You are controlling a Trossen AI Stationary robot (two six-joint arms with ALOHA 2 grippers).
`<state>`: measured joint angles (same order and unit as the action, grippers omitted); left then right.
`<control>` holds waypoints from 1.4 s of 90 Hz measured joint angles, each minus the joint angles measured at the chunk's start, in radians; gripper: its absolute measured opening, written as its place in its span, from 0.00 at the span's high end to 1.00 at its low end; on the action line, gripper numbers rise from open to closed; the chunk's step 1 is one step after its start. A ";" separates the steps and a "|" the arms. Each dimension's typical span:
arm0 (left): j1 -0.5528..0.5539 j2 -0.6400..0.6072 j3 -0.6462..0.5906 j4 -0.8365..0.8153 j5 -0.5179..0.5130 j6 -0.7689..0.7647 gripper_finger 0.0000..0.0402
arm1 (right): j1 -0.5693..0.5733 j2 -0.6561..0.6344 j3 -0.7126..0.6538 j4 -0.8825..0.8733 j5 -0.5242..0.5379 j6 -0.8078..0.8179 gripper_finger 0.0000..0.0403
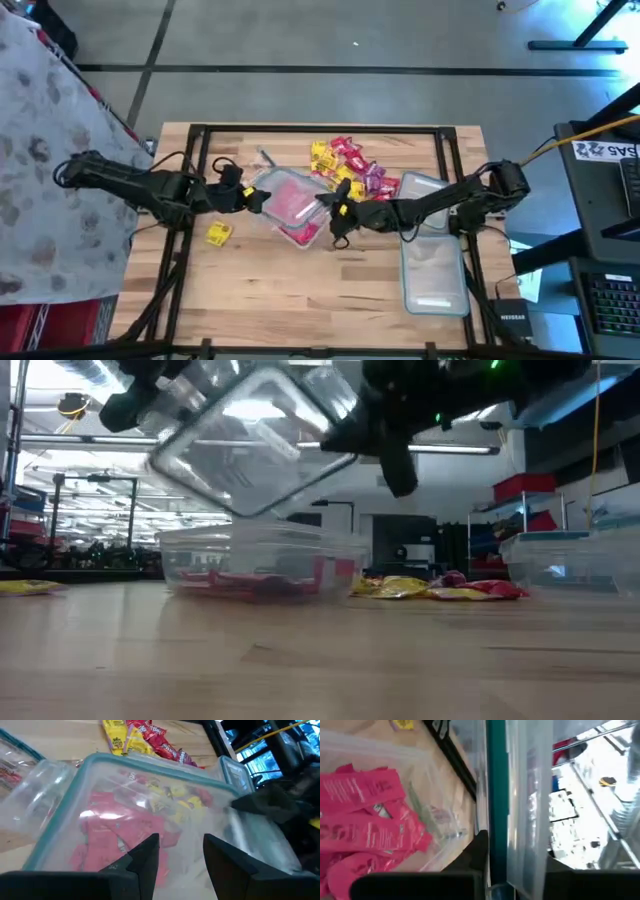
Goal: Sort candy
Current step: Close the rectangular transparent bin
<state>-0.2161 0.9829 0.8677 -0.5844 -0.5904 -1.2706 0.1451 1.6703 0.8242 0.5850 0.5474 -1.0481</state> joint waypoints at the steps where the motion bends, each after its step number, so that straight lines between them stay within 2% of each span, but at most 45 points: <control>1: 0.000 0.000 0.000 0.000 0.000 0.000 0.66 | -0.003 0.003 0.000 0.000 -0.004 0.000 0.94; 25: 0.000 0.004 0.000 -0.001 -0.005 0.000 0.66 | -0.029 0.078 -0.002 0.007 -0.036 -0.008 0.94; 52: 0.000 0.040 0.000 0.002 -0.006 -0.004 0.66 | -0.028 0.080 -0.001 -0.009 -0.035 0.013 0.94; 67: 0.000 0.080 0.000 0.004 0.000 -0.004 0.66 | -0.027 0.081 -0.001 -0.071 -0.045 0.075 0.85; 78: 0.000 0.118 0.000 0.014 0.002 -0.002 0.66 | -0.027 0.081 -0.001 -0.125 -0.043 0.102 0.83; 106: 0.000 0.179 0.000 0.025 0.002 -0.003 0.66 | 0.031 0.081 -0.001 -0.160 -0.005 0.102 0.82; 126: 0.001 0.179 0.000 0.020 0.002 0.008 0.66 | 0.073 0.081 -0.001 -0.281 -0.002 0.149 0.81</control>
<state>-0.2153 1.1618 0.8677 -0.5644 -0.5881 -1.2621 0.2186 1.7508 0.8230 0.3038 0.5456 -0.8989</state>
